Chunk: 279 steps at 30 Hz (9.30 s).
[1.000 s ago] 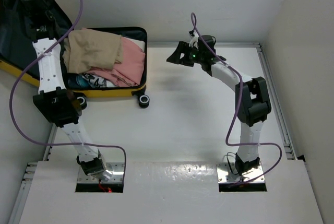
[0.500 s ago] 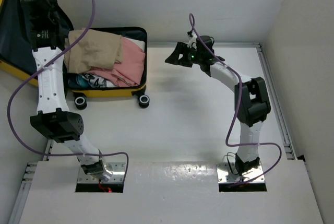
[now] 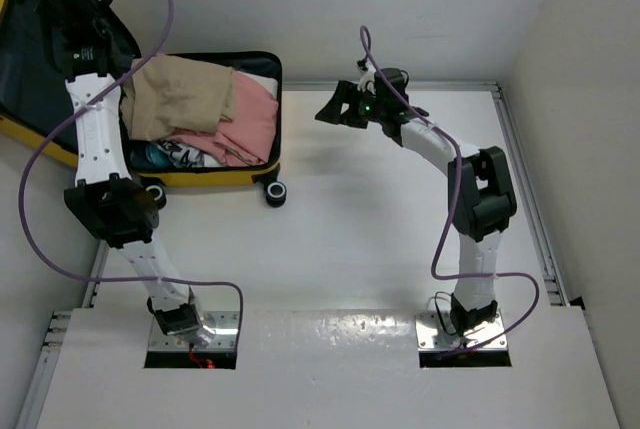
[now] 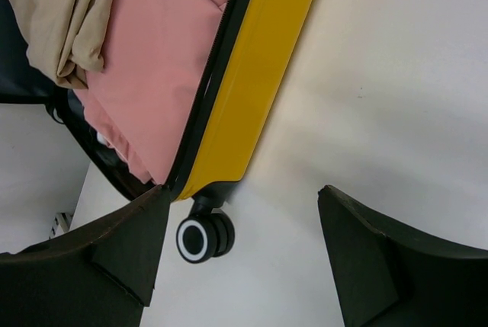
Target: Pack the luggage
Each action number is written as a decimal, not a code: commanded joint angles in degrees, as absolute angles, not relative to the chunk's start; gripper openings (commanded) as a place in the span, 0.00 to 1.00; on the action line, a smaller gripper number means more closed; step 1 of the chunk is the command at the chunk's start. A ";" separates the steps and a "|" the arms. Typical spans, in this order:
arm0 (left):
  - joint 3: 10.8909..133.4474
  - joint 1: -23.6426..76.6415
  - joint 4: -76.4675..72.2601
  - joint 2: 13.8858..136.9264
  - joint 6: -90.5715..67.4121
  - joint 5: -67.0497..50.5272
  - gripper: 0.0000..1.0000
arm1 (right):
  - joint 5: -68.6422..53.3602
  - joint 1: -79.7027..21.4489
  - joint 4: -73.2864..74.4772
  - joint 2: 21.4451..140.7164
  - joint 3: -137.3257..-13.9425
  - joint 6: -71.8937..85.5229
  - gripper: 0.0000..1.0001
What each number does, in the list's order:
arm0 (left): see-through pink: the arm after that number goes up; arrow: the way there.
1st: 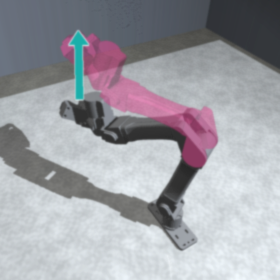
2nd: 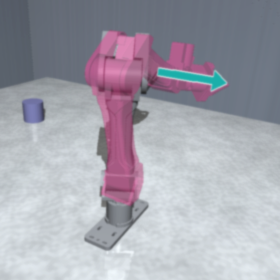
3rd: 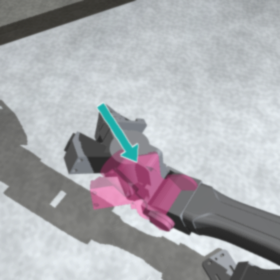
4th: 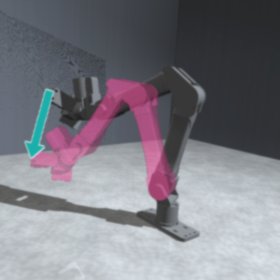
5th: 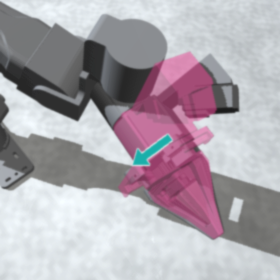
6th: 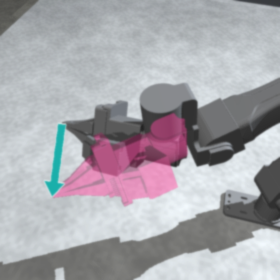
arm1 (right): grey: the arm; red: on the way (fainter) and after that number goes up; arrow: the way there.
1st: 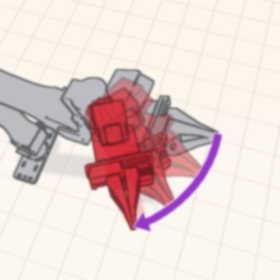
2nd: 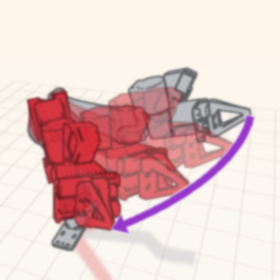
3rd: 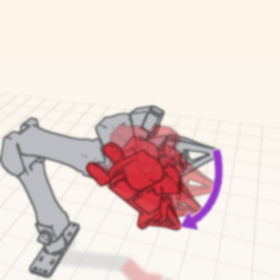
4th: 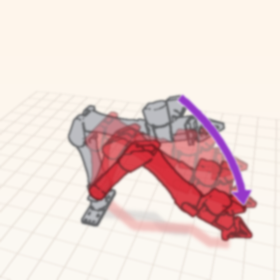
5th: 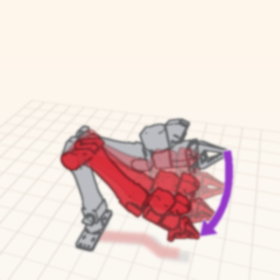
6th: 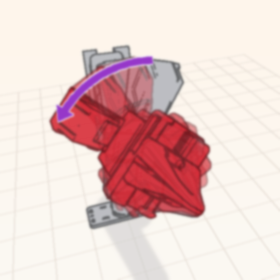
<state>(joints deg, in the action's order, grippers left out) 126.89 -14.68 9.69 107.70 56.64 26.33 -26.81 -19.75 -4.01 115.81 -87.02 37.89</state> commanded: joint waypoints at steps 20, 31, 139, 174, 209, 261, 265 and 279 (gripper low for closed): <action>114.77 4.37 4.30 101.41 49.69 13.02 0.13 | -25.58 -18.11 -3.69 111.54 -82.27 34.11 0.77; 136.52 40.33 1.25 112.26 24.00 1.37 1.00 | -25.40 -10.81 -0.62 105.30 -73.66 34.19 0.77; 110.24 13.10 13.97 130.63 -11.08 -21.36 0.00 | -23.12 30.24 58.53 90.88 -75.85 17.31 0.60; 81.90 -1.50 10.28 96.83 1.07 -22.86 0.59 | -21.02 13.54 39.54 122.35 -106.00 21.88 0.62; 84.00 -7.11 10.55 102.08 5.49 -45.34 0.60 | -28.64 5.69 40.59 120.32 -103.94 14.57 0.67; 93.43 -9.49 14.68 109.33 2.03 -40.61 0.71 | -41.91 4.57 10.02 122.35 -103.72 -48.34 0.26; 93.96 -9.49 13.36 110.65 -1.05 -40.08 0.71 | -44.03 3.87 -1.19 116.56 -95.11 -45.18 0.00; 93.43 -8.44 9.84 112.32 -3.52 -36.66 0.71 | -50.79 6.06 -15.63 104.86 -85.96 -38.06 0.00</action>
